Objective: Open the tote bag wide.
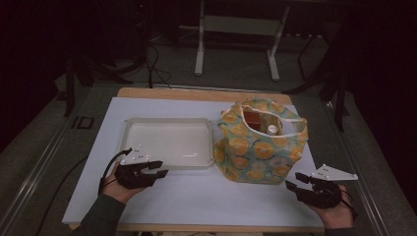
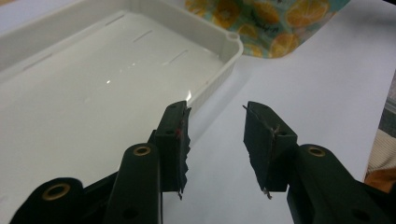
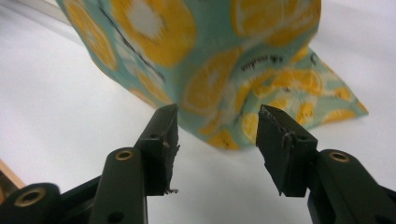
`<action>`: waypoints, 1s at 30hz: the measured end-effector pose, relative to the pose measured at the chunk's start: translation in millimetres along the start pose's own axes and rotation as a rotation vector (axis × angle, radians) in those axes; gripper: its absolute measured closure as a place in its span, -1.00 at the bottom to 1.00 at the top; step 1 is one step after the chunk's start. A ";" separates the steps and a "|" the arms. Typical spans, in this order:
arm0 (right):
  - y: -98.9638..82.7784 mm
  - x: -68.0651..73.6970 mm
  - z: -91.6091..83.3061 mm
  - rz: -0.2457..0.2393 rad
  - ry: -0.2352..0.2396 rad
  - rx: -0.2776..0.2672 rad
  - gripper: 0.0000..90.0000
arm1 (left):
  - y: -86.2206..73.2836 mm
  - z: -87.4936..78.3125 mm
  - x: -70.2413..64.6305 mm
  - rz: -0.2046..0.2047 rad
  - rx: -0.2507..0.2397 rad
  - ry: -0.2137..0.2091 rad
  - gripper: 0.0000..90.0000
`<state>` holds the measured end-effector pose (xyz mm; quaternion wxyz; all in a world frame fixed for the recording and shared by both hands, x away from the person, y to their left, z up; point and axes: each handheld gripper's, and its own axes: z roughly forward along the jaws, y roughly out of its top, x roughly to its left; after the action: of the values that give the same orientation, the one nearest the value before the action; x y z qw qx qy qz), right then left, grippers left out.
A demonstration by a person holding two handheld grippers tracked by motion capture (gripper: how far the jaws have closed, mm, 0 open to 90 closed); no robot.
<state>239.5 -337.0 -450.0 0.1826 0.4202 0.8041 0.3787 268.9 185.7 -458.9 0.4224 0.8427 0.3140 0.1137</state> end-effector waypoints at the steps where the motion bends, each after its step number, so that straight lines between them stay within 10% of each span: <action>1: 2.5 0.8 -1.2 0.001 0.006 -0.007 0.06 | 0.0 0.0 0.0 0.000 0.000 0.000 0.32; 16: 32.5 3.7 -7.4 0.024 0.055 -0.069 -0.21 | 30.7 7.7 9.1 -0.027 -0.047 0.004 0.21; 30: 41.3 1.3 -10.8 0.037 0.085 -0.139 0.14 | 70.8 15.7 8.9 -0.007 -0.074 -0.069 0.15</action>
<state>254.3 -326.0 -411.6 0.1701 0.4047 0.7750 0.4546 313.6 149.7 -413.8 0.4642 0.8288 0.2976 0.0948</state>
